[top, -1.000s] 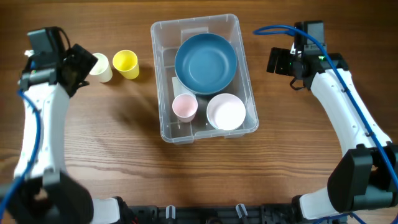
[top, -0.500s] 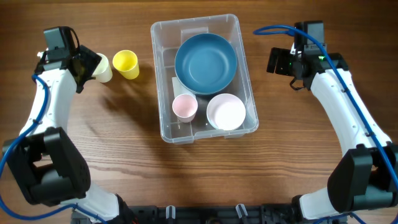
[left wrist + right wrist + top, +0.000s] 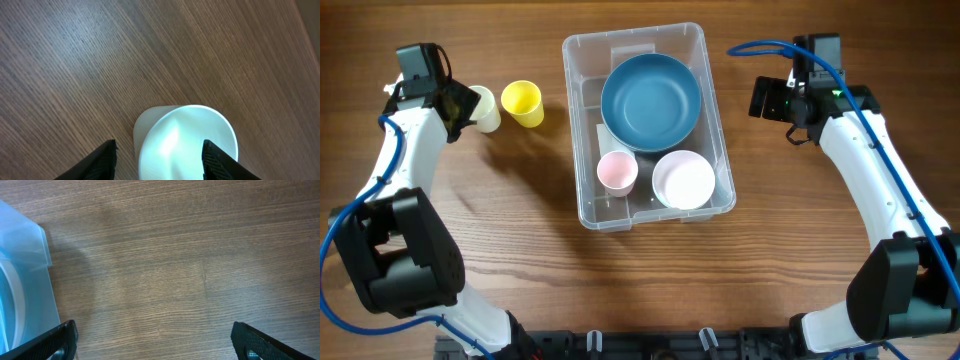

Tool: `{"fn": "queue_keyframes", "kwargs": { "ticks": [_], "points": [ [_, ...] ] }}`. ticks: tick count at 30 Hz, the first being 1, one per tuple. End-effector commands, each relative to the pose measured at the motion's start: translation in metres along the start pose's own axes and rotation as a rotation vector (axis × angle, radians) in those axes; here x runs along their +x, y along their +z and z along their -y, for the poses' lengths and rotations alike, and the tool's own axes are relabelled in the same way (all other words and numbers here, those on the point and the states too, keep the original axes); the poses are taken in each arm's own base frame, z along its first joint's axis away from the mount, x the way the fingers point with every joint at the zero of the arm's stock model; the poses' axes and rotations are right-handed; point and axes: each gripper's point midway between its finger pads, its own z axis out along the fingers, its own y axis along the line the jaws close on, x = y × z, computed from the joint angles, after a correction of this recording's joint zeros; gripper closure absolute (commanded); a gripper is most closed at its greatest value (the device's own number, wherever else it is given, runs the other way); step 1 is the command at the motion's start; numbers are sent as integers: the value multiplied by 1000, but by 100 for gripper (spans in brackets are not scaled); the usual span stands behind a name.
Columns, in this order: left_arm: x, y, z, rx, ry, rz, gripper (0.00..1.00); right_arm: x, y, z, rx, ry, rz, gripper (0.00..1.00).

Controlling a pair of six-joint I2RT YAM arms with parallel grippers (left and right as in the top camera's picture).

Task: Pack container
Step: 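Reach the left gripper down and grasp the pale green cup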

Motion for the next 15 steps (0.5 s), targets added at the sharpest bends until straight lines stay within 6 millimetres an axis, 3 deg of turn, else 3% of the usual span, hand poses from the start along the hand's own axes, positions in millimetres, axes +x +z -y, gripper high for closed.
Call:
{"fn": "queue_keyframes", "kwargs": {
  "ticks": [1, 5, 9, 12, 15],
  "points": [
    [8, 15, -9, -34, -4, -22, 43, 2, 4, 5, 24, -7, -4, 0],
    [14, 27, -15, -57, -1, -45, 44, 1, 3, 5, 24, -7, -4, 0],
    [17, 30, -17, -66, 6, -53, 67, 1, 3, 5, 24, -7, -4, 0],
    [17, 30, -17, -66, 7, -53, 92, 1, 3, 5, 24, -7, -4, 0],
    [16, 29, -17, -64, 7, -50, 96, 1, 3, 5, 24, -6, -4, 0]
  ]
}}
